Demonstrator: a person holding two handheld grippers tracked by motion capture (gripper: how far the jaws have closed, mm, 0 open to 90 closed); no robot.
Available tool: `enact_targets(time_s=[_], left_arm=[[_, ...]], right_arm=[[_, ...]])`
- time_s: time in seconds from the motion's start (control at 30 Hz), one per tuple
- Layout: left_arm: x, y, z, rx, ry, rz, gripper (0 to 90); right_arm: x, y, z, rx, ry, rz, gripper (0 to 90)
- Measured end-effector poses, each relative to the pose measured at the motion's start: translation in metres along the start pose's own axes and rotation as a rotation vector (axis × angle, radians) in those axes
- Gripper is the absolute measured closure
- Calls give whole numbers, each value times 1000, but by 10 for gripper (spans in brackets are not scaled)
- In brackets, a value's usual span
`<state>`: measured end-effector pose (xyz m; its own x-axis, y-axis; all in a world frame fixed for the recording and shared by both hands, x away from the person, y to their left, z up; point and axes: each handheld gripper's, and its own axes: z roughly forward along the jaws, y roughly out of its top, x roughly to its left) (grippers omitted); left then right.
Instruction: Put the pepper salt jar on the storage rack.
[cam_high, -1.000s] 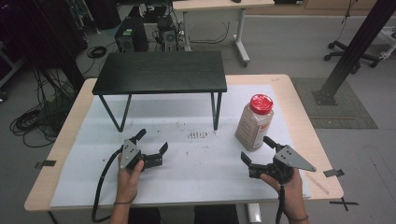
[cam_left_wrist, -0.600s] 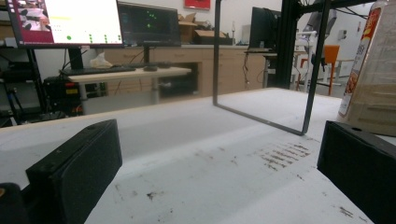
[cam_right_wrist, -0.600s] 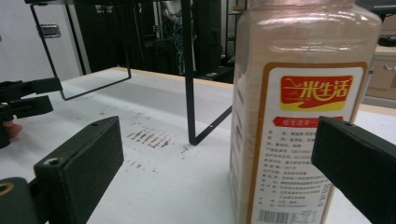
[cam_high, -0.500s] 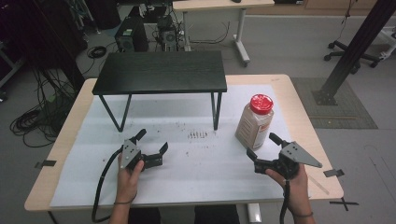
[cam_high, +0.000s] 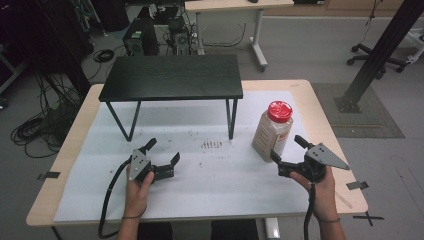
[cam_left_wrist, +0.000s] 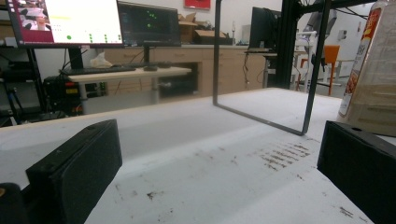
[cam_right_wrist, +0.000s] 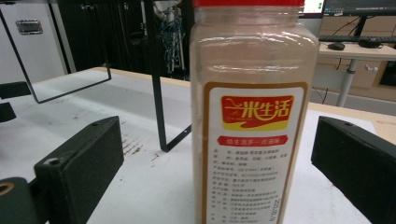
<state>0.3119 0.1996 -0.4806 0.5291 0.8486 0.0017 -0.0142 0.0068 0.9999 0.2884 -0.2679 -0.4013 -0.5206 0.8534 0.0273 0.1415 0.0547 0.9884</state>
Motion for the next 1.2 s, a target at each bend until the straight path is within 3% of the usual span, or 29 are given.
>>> enact_targets(time_s=[0.5, 1.2], left_arm=[[0, 0, 0, 0, 0, 0, 2], [0, 0, 0, 0, 0, 1, 2]], right_arm=[[-17, 7, 14, 7, 0, 2, 12], [-25, 11, 35, 11, 29, -11, 0]])
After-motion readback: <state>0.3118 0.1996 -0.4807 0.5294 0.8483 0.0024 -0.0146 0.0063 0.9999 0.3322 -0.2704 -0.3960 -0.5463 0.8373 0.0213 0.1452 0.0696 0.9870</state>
